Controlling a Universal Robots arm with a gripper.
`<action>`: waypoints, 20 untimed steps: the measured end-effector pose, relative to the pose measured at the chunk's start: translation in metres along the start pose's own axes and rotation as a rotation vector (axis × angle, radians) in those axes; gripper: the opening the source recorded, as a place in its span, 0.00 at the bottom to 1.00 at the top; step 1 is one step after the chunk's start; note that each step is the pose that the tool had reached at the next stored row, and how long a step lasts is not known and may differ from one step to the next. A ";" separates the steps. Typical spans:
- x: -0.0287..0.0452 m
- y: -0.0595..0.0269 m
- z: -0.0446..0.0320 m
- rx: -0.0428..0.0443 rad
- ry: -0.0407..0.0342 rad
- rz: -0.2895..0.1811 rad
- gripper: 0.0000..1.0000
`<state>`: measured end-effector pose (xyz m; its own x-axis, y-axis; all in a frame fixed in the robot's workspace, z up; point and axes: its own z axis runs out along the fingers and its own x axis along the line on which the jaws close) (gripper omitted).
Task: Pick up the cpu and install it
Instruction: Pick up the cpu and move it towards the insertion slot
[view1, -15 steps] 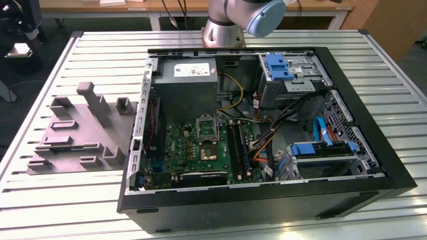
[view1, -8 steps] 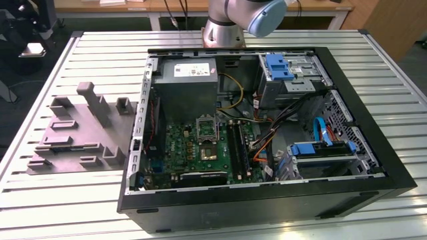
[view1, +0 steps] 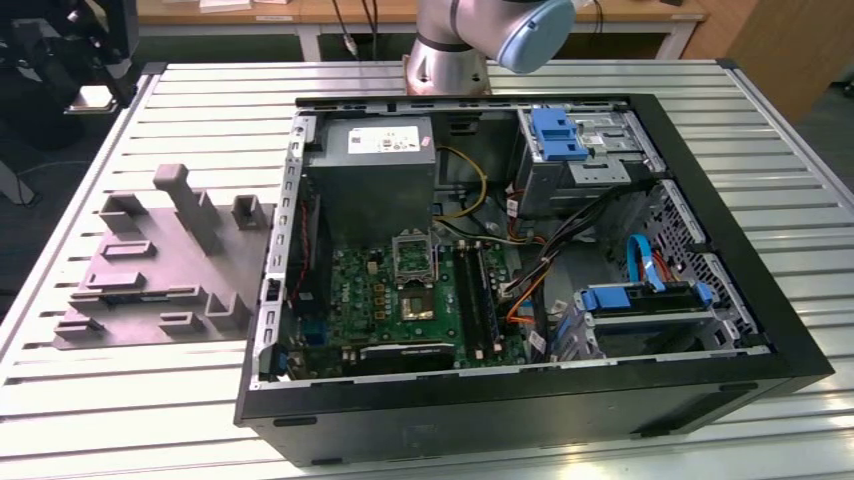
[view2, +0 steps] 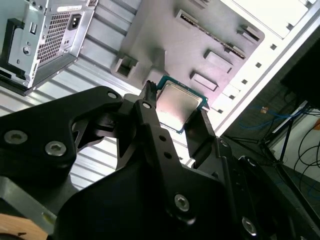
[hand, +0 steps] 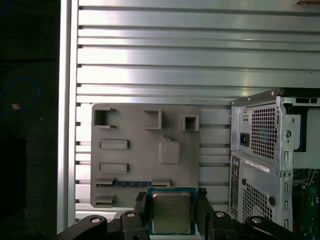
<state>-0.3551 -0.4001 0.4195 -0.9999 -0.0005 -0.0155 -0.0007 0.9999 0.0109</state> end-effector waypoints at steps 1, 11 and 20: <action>-0.0023 0.0000 0.0000 0.0000 0.0001 0.000 0.47; -0.0198 0.0000 0.0004 0.0000 0.0001 0.000 0.47; -0.0299 0.0000 0.0006 0.0000 0.0001 0.000 0.47</action>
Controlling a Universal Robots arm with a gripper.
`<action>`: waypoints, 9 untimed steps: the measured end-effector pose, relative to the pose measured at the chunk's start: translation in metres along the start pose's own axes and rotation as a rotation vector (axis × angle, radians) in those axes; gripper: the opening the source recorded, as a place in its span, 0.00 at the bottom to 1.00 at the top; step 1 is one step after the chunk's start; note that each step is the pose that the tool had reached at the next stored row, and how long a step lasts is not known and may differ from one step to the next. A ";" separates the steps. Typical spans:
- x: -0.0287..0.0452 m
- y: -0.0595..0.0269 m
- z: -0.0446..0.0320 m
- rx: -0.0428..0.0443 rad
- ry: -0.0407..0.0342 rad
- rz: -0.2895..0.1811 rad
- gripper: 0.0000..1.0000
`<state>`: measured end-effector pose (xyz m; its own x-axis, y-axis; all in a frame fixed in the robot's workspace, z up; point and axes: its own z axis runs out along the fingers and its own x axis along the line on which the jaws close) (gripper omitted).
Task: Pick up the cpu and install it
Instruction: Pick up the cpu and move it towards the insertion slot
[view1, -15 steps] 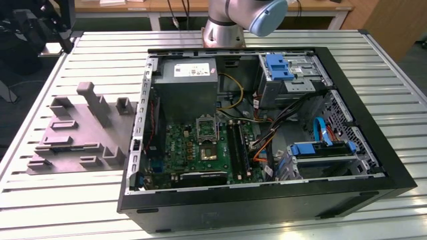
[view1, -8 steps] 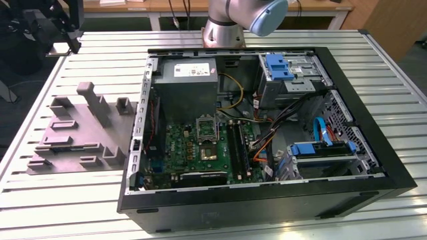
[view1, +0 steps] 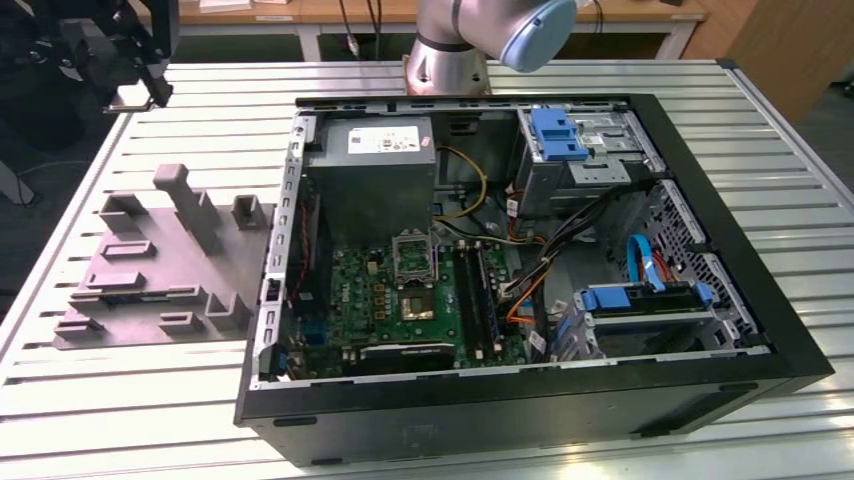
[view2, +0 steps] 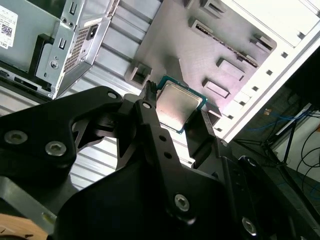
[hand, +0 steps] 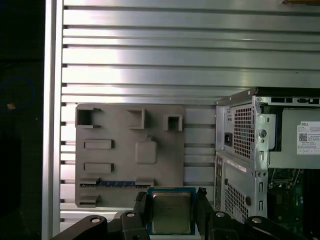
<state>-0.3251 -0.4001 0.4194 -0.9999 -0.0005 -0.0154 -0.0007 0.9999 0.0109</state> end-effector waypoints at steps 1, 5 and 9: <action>-0.0012 0.0000 0.0000 0.0000 0.0000 0.000 0.47; -0.0066 0.0000 0.0001 0.0000 0.0000 0.000 0.47; -0.0155 0.0000 0.0003 0.0000 0.0001 0.000 0.47</action>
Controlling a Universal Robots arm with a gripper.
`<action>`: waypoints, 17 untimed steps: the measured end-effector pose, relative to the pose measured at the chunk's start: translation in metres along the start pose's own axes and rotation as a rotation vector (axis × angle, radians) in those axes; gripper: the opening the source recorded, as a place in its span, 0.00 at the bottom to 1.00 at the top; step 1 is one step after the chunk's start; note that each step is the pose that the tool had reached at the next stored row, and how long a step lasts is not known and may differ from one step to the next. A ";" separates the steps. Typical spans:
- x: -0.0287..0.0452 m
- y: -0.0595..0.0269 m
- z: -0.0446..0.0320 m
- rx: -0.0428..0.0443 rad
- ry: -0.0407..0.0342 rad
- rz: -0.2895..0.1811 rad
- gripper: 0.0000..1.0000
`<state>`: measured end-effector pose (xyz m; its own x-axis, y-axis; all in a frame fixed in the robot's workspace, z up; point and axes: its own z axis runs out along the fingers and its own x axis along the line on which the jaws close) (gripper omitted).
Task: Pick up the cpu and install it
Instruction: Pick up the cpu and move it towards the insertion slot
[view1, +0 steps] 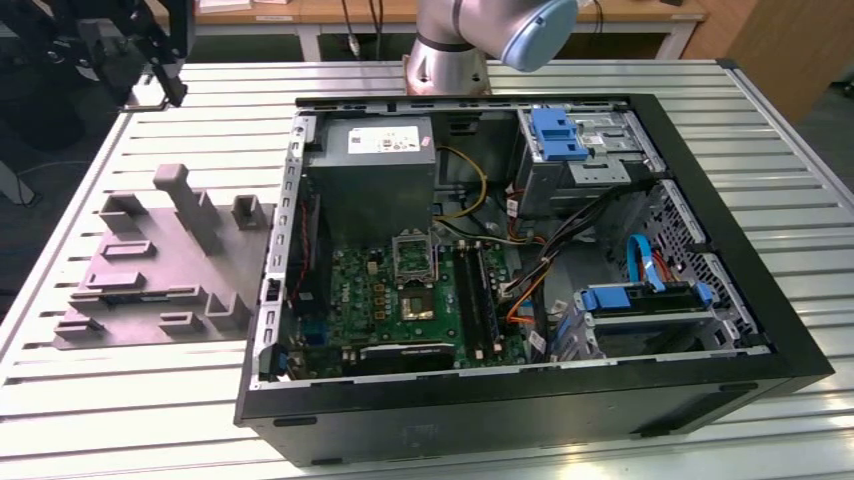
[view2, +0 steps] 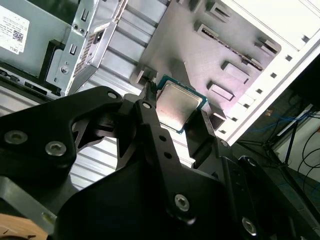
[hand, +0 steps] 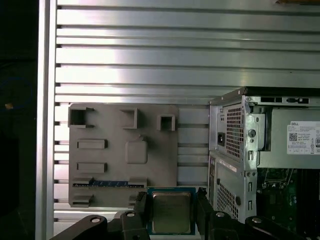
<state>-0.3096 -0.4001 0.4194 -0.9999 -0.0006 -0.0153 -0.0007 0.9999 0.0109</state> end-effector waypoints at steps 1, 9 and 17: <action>-0.0042 0.0000 0.0000 0.0000 0.0000 0.000 0.47; -0.0406 0.0000 0.0010 -0.0001 -0.0001 0.000 0.47; -0.0768 -0.0001 0.0025 0.0001 0.0000 0.000 0.47</action>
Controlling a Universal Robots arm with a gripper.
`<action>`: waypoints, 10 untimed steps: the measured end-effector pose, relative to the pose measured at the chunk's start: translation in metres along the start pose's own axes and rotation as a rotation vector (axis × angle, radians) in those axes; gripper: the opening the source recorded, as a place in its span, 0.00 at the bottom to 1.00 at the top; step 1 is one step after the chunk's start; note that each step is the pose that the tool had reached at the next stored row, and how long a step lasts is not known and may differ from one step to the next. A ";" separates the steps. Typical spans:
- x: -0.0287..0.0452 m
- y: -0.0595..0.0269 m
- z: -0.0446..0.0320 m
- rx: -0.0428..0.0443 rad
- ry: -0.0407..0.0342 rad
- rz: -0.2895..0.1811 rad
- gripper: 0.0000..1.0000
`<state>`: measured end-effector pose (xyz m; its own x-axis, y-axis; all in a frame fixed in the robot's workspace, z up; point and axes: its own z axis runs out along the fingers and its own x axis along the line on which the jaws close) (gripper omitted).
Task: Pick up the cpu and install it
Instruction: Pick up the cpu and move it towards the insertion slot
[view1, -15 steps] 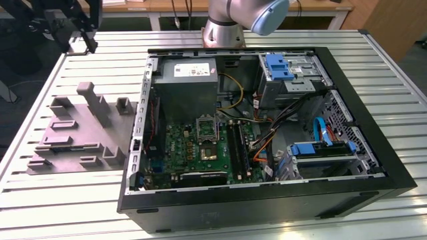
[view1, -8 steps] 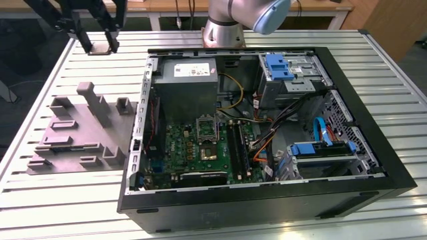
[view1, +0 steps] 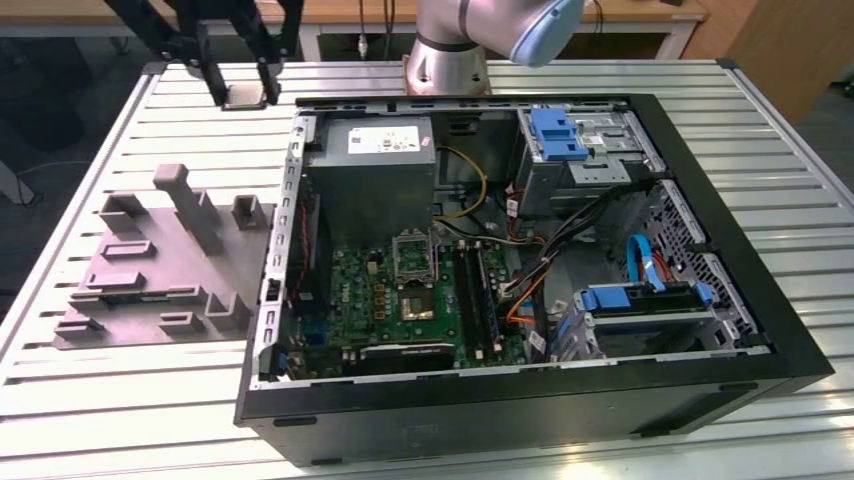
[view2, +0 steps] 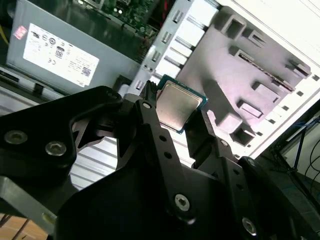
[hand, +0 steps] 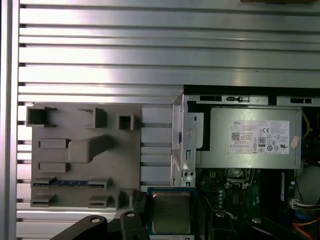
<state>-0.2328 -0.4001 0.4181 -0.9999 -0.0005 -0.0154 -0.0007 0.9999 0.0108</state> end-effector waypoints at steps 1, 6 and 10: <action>-0.0049 0.0000 0.0004 -0.0001 -0.0002 0.000 0.47; -0.0274 -0.0001 0.0025 -0.0001 -0.0002 0.000 0.47; -0.0458 -0.0001 0.0042 0.0000 -0.0001 0.000 0.47</action>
<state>-0.1870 -0.4001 0.4146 -0.9999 -0.0005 -0.0155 -0.0007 0.9999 0.0108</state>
